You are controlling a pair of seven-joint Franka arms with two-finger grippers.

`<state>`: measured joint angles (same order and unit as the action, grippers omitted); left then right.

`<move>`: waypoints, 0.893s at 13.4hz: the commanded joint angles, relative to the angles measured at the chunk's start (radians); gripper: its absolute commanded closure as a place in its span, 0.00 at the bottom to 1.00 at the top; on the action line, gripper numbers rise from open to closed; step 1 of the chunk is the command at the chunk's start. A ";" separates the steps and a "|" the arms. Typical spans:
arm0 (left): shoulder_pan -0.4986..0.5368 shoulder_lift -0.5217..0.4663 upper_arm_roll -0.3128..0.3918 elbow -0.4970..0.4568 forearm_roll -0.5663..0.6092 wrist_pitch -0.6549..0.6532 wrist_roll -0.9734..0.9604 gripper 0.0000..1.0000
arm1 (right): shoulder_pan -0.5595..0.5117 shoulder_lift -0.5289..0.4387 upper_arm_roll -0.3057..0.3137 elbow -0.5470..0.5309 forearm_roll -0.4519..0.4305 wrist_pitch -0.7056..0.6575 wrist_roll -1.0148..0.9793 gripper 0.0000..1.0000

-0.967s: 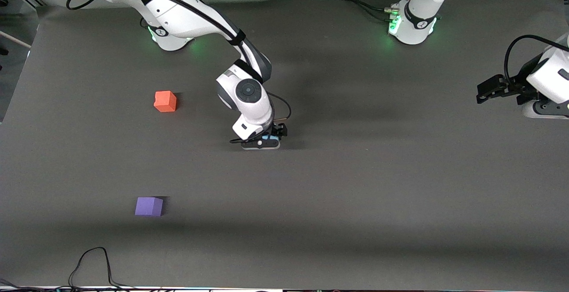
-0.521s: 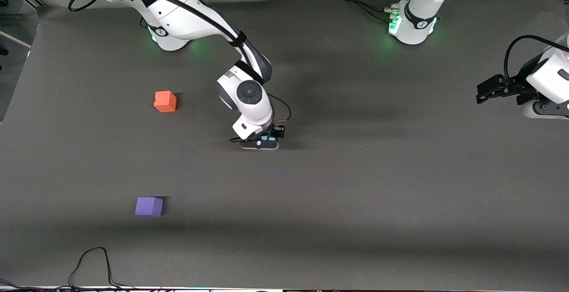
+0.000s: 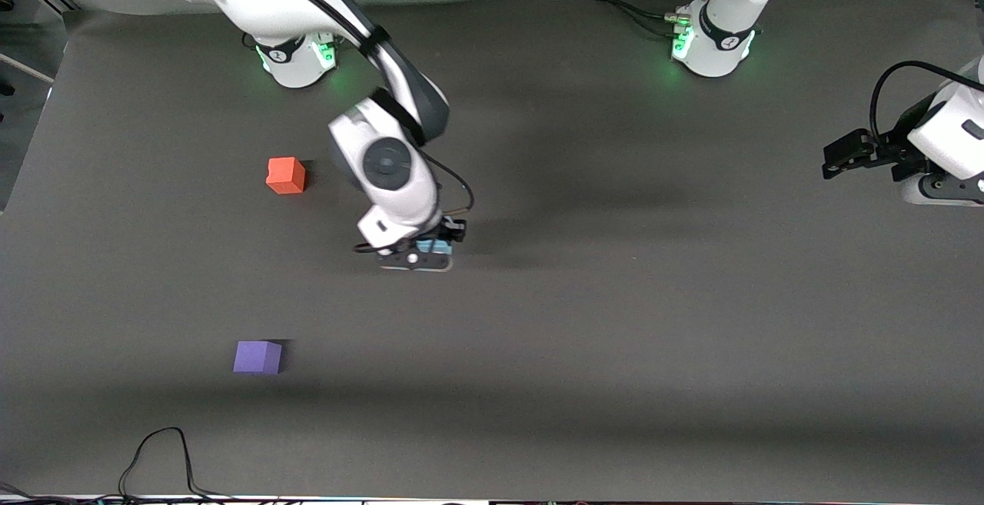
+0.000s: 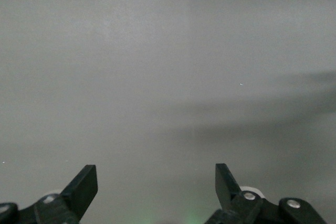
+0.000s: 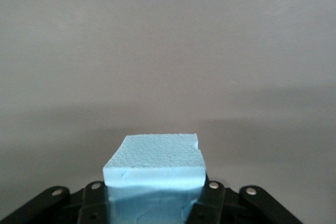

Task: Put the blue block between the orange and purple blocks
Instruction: 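Carry the light-blue block with the right gripper past the orange block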

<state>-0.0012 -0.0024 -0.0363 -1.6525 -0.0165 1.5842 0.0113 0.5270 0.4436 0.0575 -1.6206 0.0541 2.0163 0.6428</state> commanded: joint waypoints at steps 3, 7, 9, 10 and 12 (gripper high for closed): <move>0.003 -0.027 0.001 -0.021 0.007 0.007 0.016 0.00 | -0.074 -0.178 -0.016 0.267 0.055 -0.457 -0.130 0.49; 0.003 -0.027 0.003 -0.021 0.007 0.003 0.016 0.00 | -0.074 -0.276 -0.122 0.254 0.056 -0.539 -0.274 0.49; 0.004 -0.025 0.004 -0.021 0.007 0.007 0.016 0.00 | -0.073 -0.299 -0.192 0.251 0.056 -0.567 -0.371 0.48; 0.003 -0.024 0.006 -0.021 0.009 0.007 0.016 0.00 | -0.073 -0.304 -0.224 0.251 0.056 -0.582 -0.403 0.48; 0.004 -0.024 0.006 -0.021 0.007 0.010 0.016 0.00 | -0.073 -0.318 -0.316 0.251 0.056 -0.593 -0.474 0.48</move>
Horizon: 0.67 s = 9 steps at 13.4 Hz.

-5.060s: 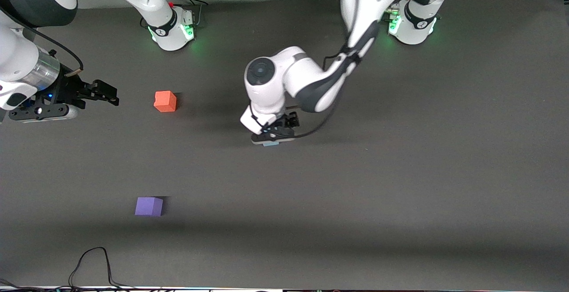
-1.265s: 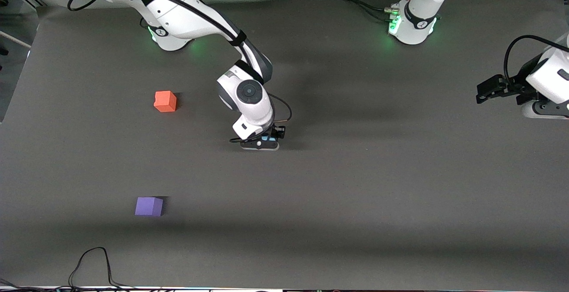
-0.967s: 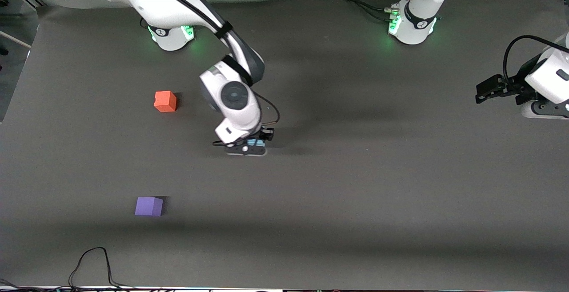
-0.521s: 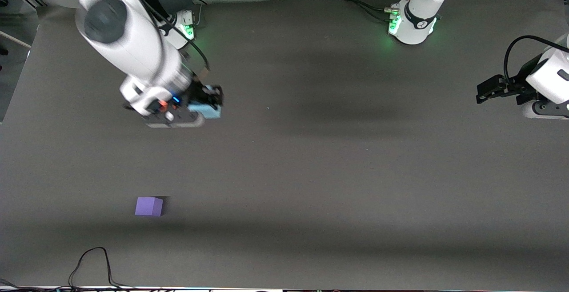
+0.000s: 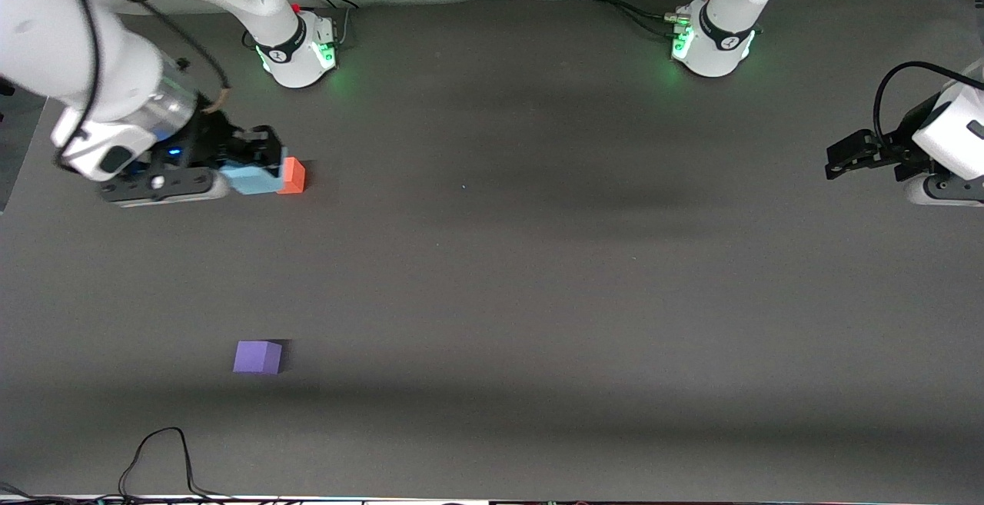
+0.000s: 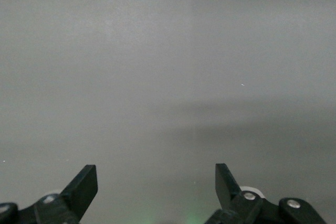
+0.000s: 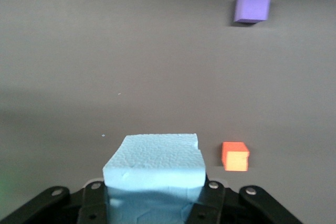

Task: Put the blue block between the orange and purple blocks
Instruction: 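Carry the light-blue block with the right gripper past the orange block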

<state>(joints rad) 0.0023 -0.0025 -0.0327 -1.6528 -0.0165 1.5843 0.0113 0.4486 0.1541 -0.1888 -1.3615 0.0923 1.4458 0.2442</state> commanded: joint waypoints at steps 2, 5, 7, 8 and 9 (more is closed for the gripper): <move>-0.001 -0.022 0.001 -0.022 0.007 0.011 0.016 0.00 | 0.004 -0.034 -0.176 -0.008 0.018 -0.033 -0.185 0.48; -0.002 -0.019 0.001 -0.024 0.009 0.013 0.016 0.00 | -0.126 -0.033 -0.152 -0.027 0.018 -0.035 -0.276 0.48; -0.005 -0.019 0.001 -0.025 0.009 0.013 0.015 0.00 | -0.378 -0.041 0.065 -0.057 0.012 -0.031 -0.307 0.47; -0.004 -0.019 0.001 -0.025 0.009 0.013 0.015 0.00 | -0.551 -0.045 0.229 -0.085 0.008 -0.025 -0.306 0.46; -0.004 -0.019 0.001 -0.027 0.009 0.013 0.015 0.00 | -0.687 -0.057 0.371 -0.111 0.006 -0.012 -0.306 0.46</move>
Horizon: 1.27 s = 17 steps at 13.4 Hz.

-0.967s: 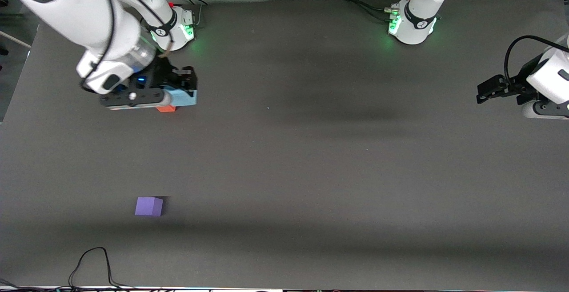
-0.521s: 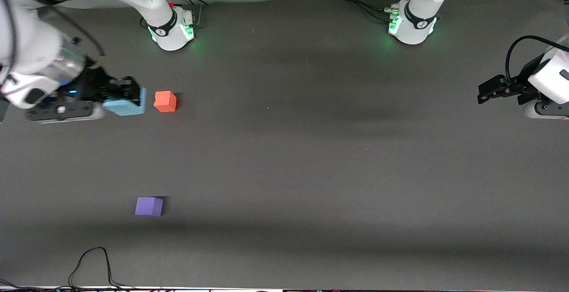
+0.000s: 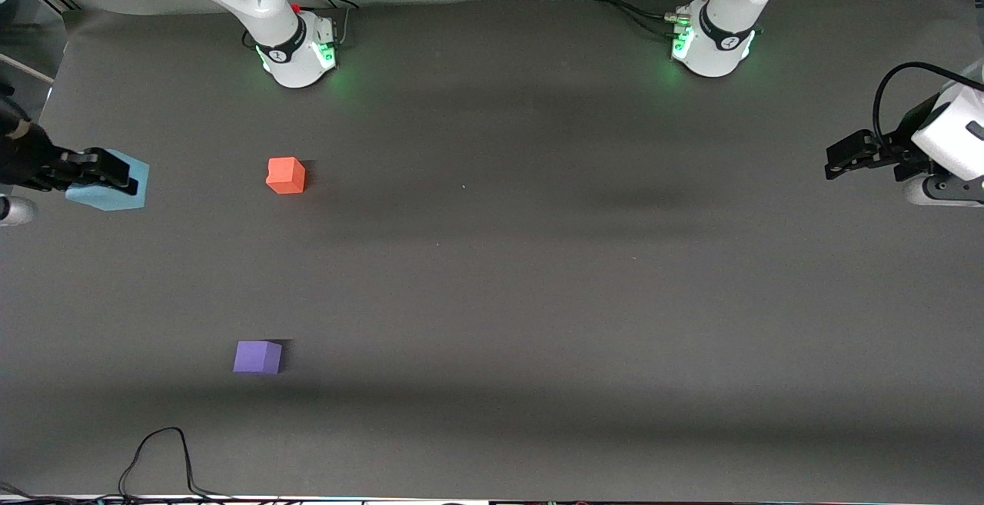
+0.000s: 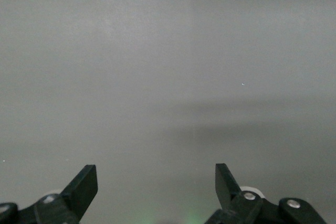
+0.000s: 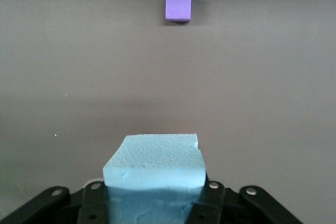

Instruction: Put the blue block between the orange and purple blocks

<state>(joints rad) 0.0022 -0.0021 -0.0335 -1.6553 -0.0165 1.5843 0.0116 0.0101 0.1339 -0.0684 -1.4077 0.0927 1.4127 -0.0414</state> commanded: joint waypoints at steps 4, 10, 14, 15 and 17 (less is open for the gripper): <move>-0.005 -0.018 0.001 -0.026 0.010 0.028 0.015 0.00 | -0.285 -0.031 0.291 -0.238 -0.007 0.220 -0.012 0.46; -0.002 -0.018 0.001 -0.029 0.018 0.042 0.022 0.00 | -0.240 0.061 0.291 -0.526 -0.010 0.588 -0.018 0.46; 0.002 -0.021 0.004 -0.027 0.020 0.033 0.097 0.00 | -0.202 0.145 0.289 -0.743 -0.016 0.954 -0.021 0.45; 0.002 -0.021 0.004 -0.027 0.027 0.031 0.103 0.00 | -0.203 0.167 0.289 -0.770 -0.033 1.001 -0.023 0.44; -0.001 -0.021 0.001 -0.026 0.050 0.029 0.103 0.00 | -0.205 0.203 0.271 -0.813 -0.096 1.109 -0.021 0.44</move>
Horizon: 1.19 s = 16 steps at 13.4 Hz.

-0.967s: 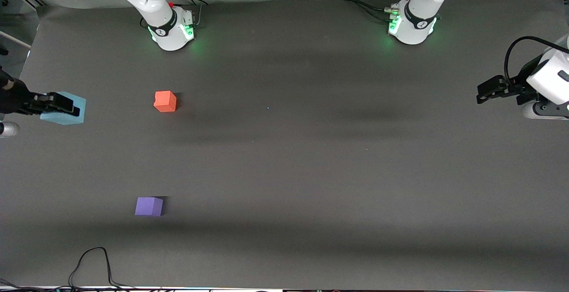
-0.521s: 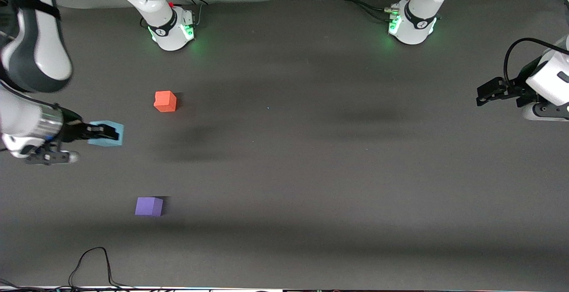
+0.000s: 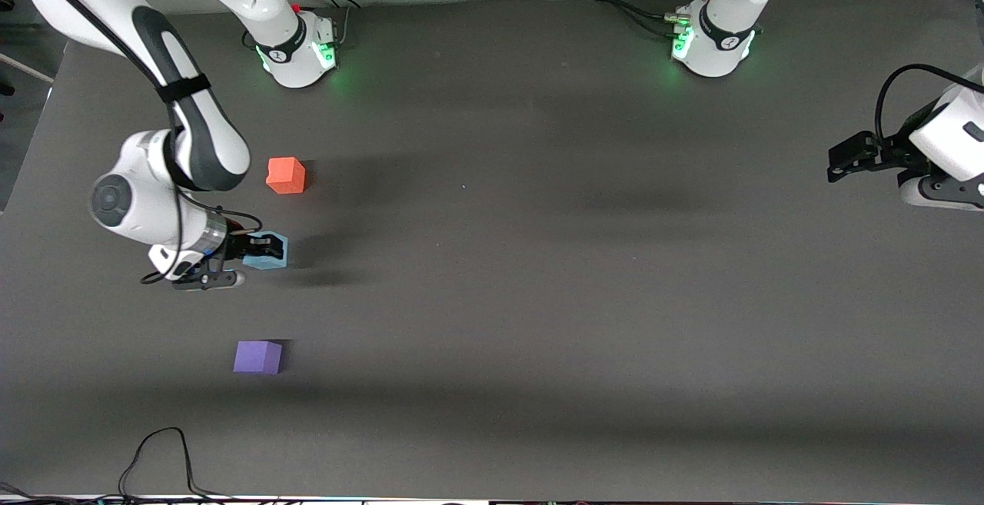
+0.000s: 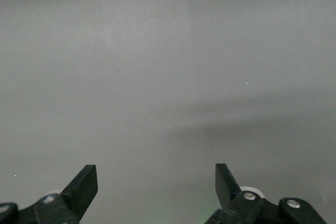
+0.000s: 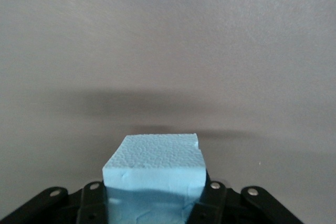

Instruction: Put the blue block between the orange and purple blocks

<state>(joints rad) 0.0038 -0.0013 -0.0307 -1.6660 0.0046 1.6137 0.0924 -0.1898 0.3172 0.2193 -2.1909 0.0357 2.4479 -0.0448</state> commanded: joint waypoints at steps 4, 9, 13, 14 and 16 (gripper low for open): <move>-0.002 -0.019 -0.002 -0.008 0.031 0.003 0.029 0.00 | -0.005 0.094 -0.041 -0.029 -0.063 0.149 -0.024 0.44; -0.001 -0.020 -0.002 -0.008 0.012 0.008 0.004 0.00 | -0.002 0.102 -0.052 -0.020 -0.062 0.151 0.038 0.00; -0.002 -0.022 -0.002 -0.008 0.014 0.005 -0.060 0.00 | -0.002 -0.008 -0.051 0.061 -0.062 -0.083 0.037 0.00; -0.002 -0.022 -0.002 -0.006 0.015 0.003 -0.054 0.00 | -0.003 -0.082 -0.048 0.074 -0.060 -0.172 0.028 0.00; -0.002 -0.022 -0.002 -0.006 0.015 0.003 -0.049 0.00 | 0.019 -0.253 -0.046 0.074 -0.051 -0.309 -0.006 0.00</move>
<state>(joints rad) 0.0036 -0.0027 -0.0315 -1.6647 0.0192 1.6158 0.0536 -0.1940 0.2574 0.1741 -2.0843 -0.0147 2.2641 -0.0280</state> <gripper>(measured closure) 0.000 0.000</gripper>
